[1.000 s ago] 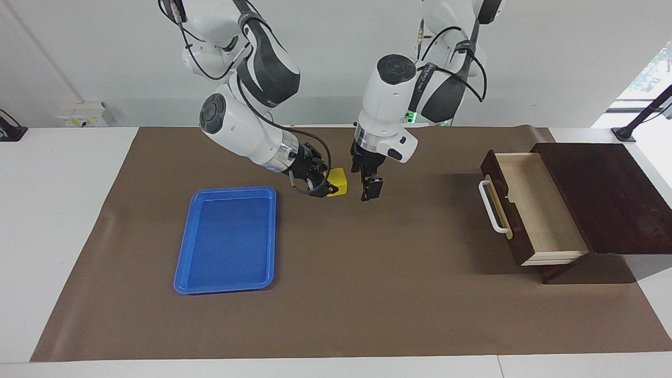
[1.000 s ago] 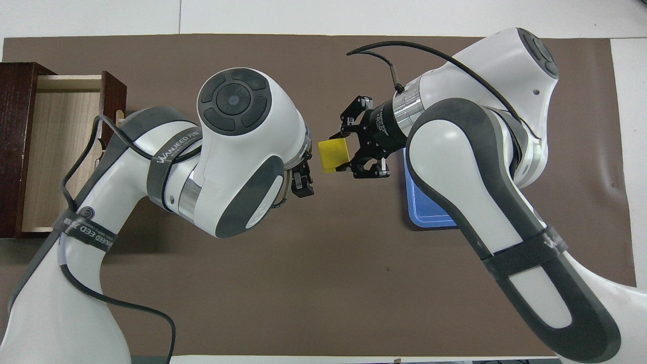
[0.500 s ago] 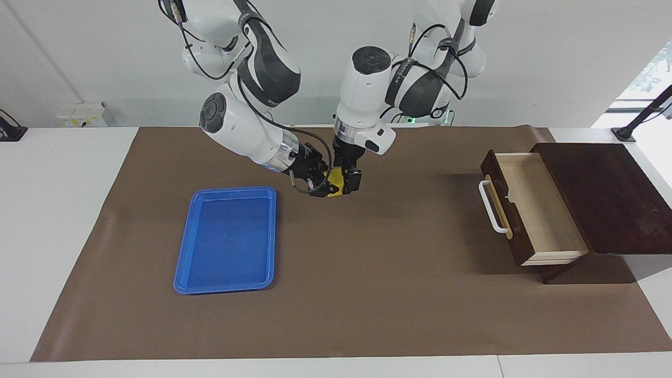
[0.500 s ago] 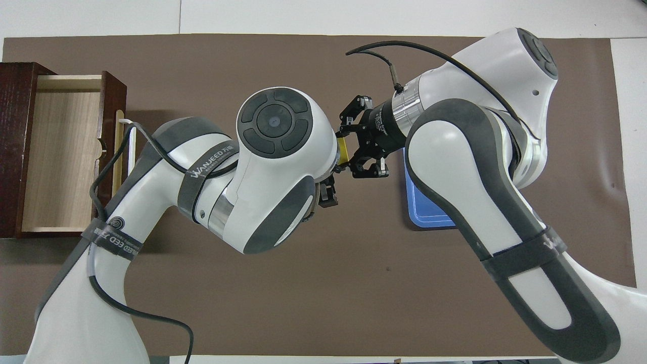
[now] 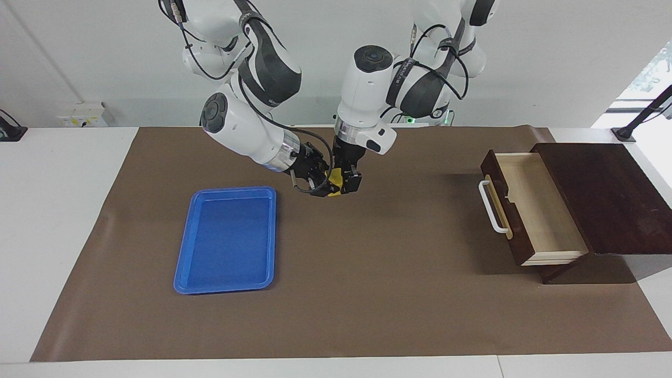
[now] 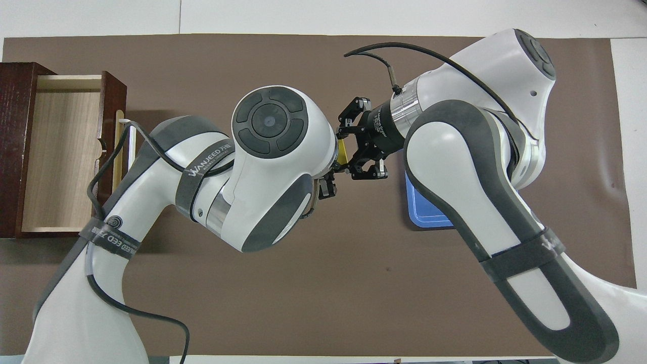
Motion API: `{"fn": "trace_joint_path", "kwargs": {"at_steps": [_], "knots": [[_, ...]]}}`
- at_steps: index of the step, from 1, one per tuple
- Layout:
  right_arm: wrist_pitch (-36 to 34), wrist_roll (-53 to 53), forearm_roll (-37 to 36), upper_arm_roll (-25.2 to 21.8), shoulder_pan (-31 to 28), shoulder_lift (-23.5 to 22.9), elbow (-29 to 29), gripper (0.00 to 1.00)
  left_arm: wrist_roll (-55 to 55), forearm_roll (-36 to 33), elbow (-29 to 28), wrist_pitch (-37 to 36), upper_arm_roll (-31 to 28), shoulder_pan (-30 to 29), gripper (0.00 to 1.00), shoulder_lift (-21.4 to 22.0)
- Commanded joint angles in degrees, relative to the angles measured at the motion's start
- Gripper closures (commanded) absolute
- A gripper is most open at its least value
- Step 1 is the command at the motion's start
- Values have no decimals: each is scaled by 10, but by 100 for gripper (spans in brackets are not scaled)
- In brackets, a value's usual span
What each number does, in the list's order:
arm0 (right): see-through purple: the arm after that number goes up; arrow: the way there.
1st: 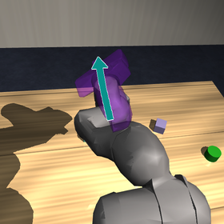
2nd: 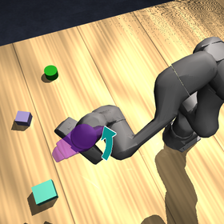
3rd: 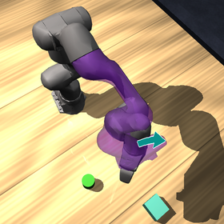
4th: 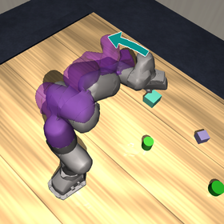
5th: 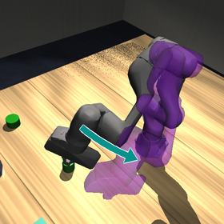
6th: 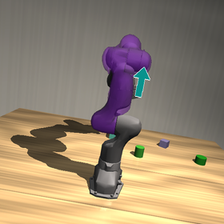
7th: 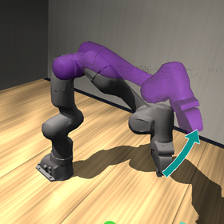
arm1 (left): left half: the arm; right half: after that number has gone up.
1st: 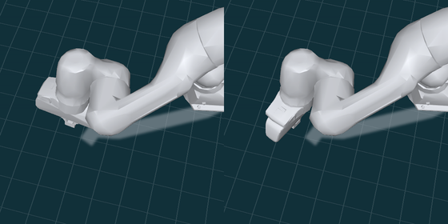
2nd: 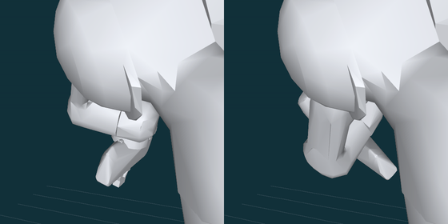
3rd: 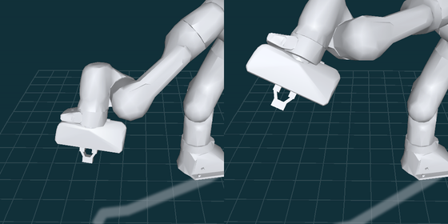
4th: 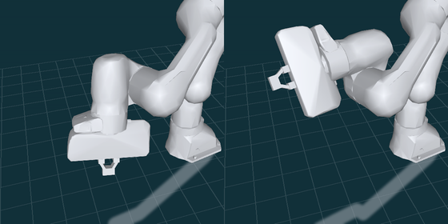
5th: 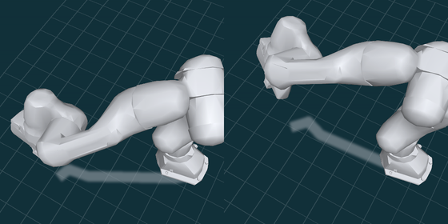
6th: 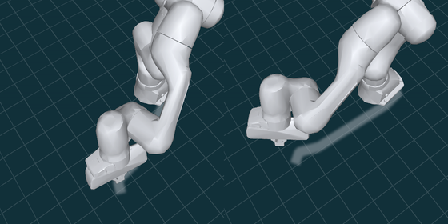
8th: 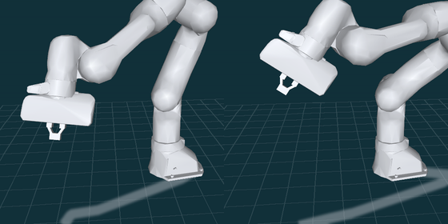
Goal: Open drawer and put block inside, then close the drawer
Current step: 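Grasp the cube with the left gripper and open the right gripper, then lower the cube into the open drawer with the left gripper while the right gripper withdraws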
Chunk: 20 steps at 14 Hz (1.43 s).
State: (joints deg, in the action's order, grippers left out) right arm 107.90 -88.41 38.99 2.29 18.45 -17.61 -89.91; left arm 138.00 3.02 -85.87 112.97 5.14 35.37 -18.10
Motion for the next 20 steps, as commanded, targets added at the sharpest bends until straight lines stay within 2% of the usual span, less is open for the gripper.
{"fn": "trace_joint_path", "kwargs": {"at_steps": [1,5,6,7,10,13,15,18,20], "knots": [[16,-9,1,1,0,6,2,100,10,-5,1,-4,-3,8,100,-3],[12,-12,3,1,-3,7,2,100,8,-5,3,-8,-3,5,100,-3],[12,-14,3,1,-3,7,2,66,8,-5,3,-12,-4,4,100,-3],[12,-19,4,0,-4,7,2,1,5,-6,1,-11,-4,4,100,-3],[9,-21,4,-2,-10,11,2,0,-2,-7,3,-34,-6,-4,100,3],[9,-21,4,-2,-10,12,2,0,-47,-19,4,-77,-6,-37,100,19],[8,-22,4,-2,-10,12,2,0,-114,-18,-2,-112,-5,-92,100,48],[8,-22,4,-3,-10,13,2,0,-254,7,-14,-144,-4,-230,100,104],[9,-21,2,-4,-11,13,2,0,-363,21,-18,-163,-5,-315,100,111]]}}
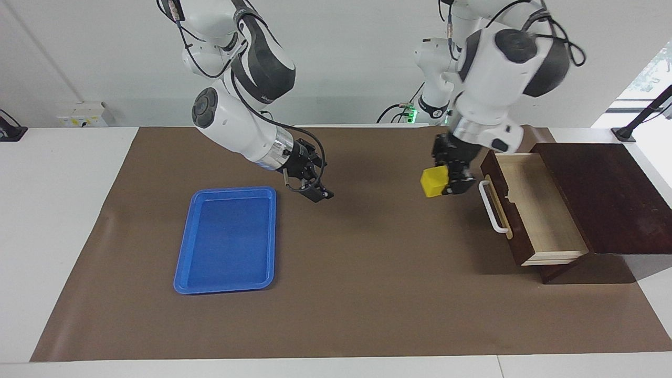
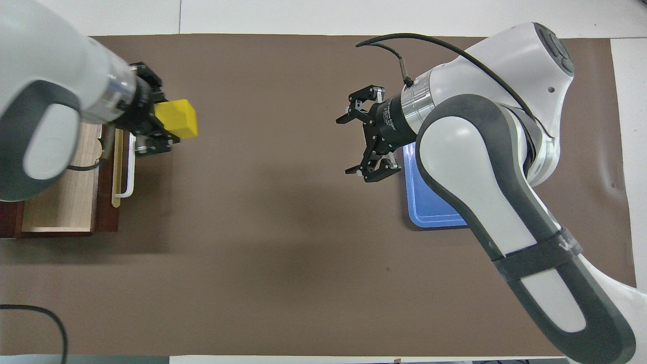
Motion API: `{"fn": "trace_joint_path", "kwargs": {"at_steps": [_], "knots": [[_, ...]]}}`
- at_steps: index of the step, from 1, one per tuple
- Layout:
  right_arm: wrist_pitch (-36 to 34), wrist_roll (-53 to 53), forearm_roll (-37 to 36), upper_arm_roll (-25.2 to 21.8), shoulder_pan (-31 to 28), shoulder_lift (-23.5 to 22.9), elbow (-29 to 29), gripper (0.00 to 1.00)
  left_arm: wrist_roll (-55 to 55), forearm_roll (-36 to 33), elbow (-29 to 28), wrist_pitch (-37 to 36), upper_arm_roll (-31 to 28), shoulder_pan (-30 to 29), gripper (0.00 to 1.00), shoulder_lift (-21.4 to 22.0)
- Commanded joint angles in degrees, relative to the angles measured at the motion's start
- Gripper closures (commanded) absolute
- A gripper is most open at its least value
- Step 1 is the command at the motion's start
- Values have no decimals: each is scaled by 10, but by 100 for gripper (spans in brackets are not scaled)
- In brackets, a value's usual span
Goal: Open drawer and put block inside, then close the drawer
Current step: 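Lower the cube into the open drawer with the left gripper while the right gripper withdraws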
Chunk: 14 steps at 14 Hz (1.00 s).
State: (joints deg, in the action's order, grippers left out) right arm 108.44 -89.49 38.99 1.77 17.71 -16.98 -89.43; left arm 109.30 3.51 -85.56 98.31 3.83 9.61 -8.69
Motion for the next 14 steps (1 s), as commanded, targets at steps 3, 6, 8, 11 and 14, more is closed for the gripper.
{"fn": "trace_joint_path", "kwargs": {"at_steps": [3,6,8,11,14], "knots": [[3,5,-21,-1,-24,12,-3,0,-218,16,-69,5,7,-161,100,38],[-14,80,-59,-2,-46,19,-3,0,-304,16,-171,83,7,-208,100,68],[-37,155,-94,-2,-64,26,-3,0,-303,15,-223,134,7,-205,100,72],[-99,311,-144,-2,-94,41,-3,0,-298,15,-271,169,7,-204,100,73],[-149,465,-216,-1,-119,62,-4,0,-313,14,-317,211,7,-211,100,83]]}}
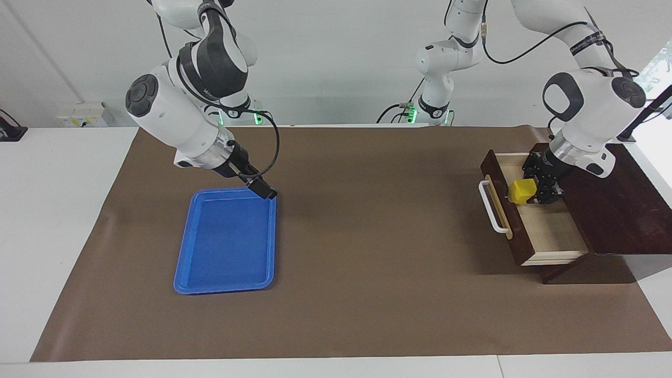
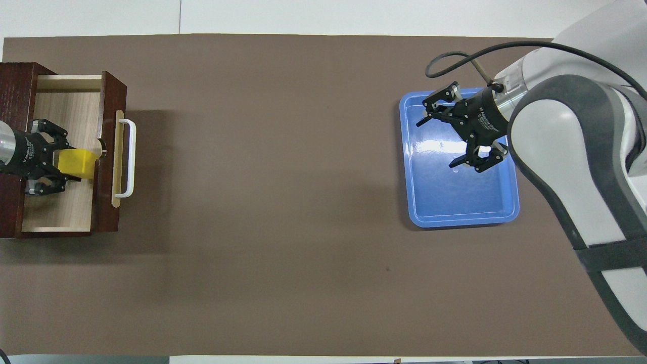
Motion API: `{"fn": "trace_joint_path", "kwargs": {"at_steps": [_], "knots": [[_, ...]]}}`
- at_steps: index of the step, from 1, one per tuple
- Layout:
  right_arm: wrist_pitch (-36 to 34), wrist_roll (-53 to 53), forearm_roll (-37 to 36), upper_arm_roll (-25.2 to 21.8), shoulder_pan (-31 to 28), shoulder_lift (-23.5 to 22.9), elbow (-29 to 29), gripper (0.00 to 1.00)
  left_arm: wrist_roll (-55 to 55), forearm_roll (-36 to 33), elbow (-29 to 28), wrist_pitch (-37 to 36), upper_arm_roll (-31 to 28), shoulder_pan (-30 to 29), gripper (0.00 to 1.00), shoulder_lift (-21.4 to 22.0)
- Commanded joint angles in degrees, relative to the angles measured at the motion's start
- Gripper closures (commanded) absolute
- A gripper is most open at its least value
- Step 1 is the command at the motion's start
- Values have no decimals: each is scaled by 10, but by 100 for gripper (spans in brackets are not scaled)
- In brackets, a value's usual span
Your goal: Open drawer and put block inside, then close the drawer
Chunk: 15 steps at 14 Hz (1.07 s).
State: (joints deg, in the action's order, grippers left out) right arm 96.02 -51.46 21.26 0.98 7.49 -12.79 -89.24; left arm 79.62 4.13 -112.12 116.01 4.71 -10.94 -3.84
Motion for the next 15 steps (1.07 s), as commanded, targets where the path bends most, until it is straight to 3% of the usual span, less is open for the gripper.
{"fn": "trace_joint_path", "kwargs": {"at_steps": [1,2,3,6,8,11,13,15], "knots": [[-37,141,-62,7,-26,28,-6,0,-38,8,-56,36,-1,-13,78,38],[-49,193,-85,7,-36,36,-7,0,-48,8,-56,36,-1,-14,29,38],[-57,251,-102,8,-50,45,-9,0,-46,7,-48,34,-2,-12,0,34],[-75,430,-161,9,-83,77,-16,0,-29,5,66,-50,2,2,0,-2],[-77,508,-198,10,-94,104,-25,0,73,-21,152,-103,3,80,0,-41],[-100,561,-213,19,-122,146,-34,0,142,-112,113,-81,3,180,0,-44],[-115,580,-227,60,-170,162,-34,0,164,-144,74,-48,4,177,0,-42],[-109,590,-242,75,-182,163,-34,0,164,-149,56,-26,1,151,0,-38]]}}
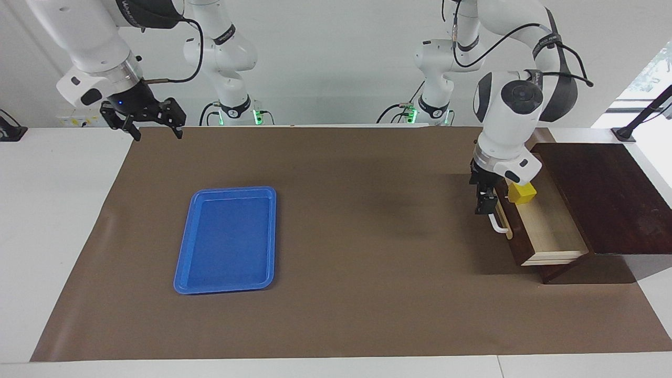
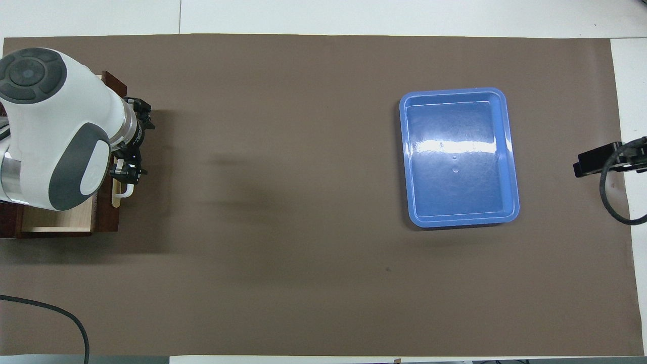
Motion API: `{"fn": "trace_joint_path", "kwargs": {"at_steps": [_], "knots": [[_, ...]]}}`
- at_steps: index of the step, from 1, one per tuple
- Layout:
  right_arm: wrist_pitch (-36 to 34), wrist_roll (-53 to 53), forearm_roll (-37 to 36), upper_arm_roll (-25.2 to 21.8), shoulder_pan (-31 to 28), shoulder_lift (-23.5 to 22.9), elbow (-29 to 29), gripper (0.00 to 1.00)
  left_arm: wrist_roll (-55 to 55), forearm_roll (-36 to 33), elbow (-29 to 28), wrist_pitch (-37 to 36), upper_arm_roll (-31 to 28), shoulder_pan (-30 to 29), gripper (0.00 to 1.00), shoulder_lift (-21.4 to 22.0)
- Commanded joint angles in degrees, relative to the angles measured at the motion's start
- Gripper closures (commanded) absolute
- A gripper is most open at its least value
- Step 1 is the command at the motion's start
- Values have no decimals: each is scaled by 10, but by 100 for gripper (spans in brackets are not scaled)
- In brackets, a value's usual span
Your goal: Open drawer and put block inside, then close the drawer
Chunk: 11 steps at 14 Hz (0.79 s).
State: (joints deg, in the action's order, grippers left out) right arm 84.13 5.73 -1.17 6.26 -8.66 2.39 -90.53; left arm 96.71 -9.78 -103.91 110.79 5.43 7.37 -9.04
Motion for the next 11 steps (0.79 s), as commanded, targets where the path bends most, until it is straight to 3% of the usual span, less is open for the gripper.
{"fn": "trace_joint_path", "kwargs": {"at_steps": [1,5,11], "knots": [[27,16,-17,23,-18,10,-25,0,-6,-16,-24,28,-6,-47,0,12],[38,17,-13,7,-11,1,-24,0,-6,-26,-23,29,-8,-69,0,12],[-1,17,-6,-12,-1,-8,-20,0,-22,-27,-31,51,-6,-155,0,14]]}}
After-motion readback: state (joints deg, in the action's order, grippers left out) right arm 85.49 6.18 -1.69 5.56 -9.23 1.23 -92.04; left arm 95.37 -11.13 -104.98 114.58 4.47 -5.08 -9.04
